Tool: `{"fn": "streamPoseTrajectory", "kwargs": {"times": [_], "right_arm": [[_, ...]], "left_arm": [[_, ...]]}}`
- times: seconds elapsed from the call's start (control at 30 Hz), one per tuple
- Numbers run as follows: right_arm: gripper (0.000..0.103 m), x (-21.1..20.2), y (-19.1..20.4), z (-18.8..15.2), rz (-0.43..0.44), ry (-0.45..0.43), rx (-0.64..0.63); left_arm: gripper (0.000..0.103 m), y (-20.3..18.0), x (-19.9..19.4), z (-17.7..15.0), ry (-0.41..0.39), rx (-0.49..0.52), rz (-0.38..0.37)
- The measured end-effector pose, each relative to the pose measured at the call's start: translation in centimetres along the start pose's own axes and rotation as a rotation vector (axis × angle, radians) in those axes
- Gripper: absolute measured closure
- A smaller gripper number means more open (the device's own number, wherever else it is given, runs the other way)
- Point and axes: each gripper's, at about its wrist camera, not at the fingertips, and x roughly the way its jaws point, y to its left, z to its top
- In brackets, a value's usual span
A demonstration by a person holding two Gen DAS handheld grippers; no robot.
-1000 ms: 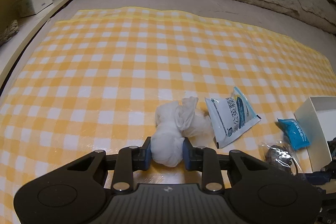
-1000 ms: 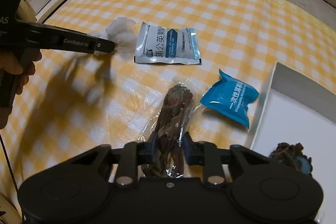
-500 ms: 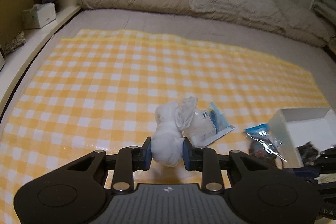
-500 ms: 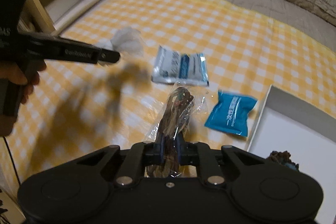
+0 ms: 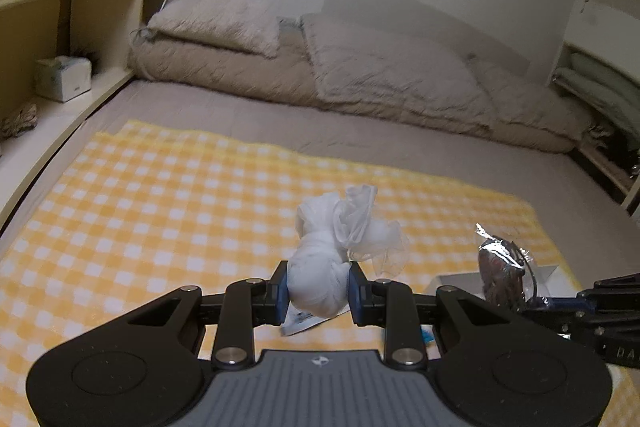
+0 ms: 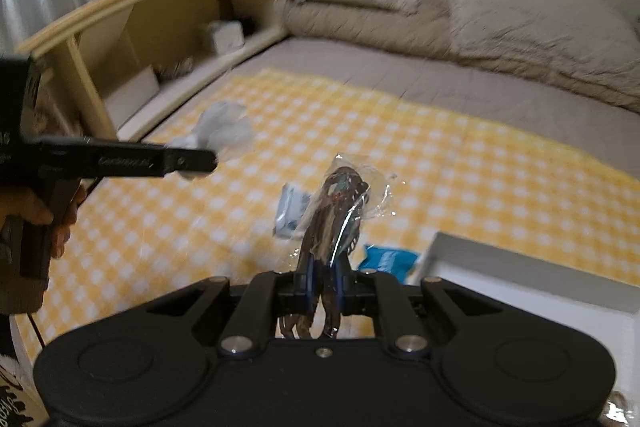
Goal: Organize soft objects
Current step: 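Carry cotton balls in left tool while right tool carries cord bag to box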
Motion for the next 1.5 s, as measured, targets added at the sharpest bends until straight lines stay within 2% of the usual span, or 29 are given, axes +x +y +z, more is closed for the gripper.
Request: {"fn": "streamPoseTrajectory", "kwargs": {"times": [0.23,0.4,0.93,1.07,1.23,1.5], "right_arm": [[0.092,-4.0,-3.2,-0.7,-0.066,-0.071,0.045],[0.092,-6.3,-5.6,-1.6,-0.119,-0.091,0.070],[0.092,-10.2,-13.3,-6.1,-0.251,-0.069,0.156],[0.092,-10.5,-14.3,-6.9,-0.265,-0.049,0.139],[0.092,-9.9,-14.9,-7.8,-0.318,0.030,0.066],[0.092,-8.0,-15.9,-9.6,-0.283,0.174,-0.025]], "left_arm": [[0.073,-3.6,0.5,0.1,-0.017,0.036,-0.065],[0.073,-6.7,1.8,0.0,-0.012,0.106,-0.102],[0.073,-15.8,7.9,-1.7,0.038,0.371,-0.199],[0.073,-17.3,10.2,-2.6,0.070,0.446,-0.209],[0.073,-18.6,13.3,-3.8,0.141,0.512,-0.213],[0.072,-18.9,16.1,-5.1,0.221,0.573,-0.222]]}}
